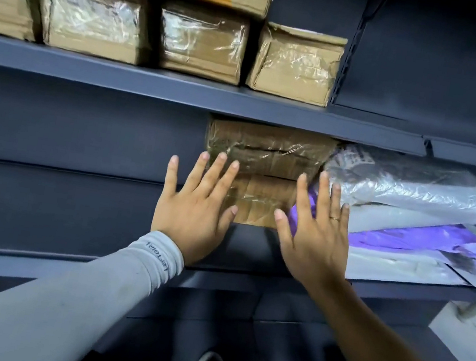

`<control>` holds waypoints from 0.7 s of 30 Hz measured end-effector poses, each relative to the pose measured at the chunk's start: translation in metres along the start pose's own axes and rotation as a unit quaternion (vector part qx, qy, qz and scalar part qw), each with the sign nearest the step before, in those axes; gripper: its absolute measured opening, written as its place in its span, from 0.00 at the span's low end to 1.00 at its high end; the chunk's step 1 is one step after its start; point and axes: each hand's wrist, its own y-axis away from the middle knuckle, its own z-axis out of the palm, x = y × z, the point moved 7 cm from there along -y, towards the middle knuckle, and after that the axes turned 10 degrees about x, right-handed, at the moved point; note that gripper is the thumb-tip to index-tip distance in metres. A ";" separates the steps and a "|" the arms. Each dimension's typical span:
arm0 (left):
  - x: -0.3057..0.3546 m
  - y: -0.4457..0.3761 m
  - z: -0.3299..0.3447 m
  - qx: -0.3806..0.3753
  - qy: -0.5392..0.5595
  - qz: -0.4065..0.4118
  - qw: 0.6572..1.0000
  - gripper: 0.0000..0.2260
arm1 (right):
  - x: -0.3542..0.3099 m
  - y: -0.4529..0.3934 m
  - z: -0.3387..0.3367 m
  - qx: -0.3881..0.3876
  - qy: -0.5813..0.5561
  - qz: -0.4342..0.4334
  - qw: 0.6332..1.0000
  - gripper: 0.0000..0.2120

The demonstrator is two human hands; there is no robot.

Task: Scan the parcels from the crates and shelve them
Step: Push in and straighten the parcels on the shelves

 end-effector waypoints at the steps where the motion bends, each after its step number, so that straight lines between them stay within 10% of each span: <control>1: 0.003 -0.001 0.008 -0.002 -0.004 0.008 1.000 0.32 | 0.000 0.000 0.009 -0.008 -0.006 0.004 1.000 0.35; 21: -0.009 -0.025 0.067 -0.041 0.081 -0.065 0.994 0.46 | 0.006 -0.043 0.061 -0.080 -0.226 0.135 0.962 0.43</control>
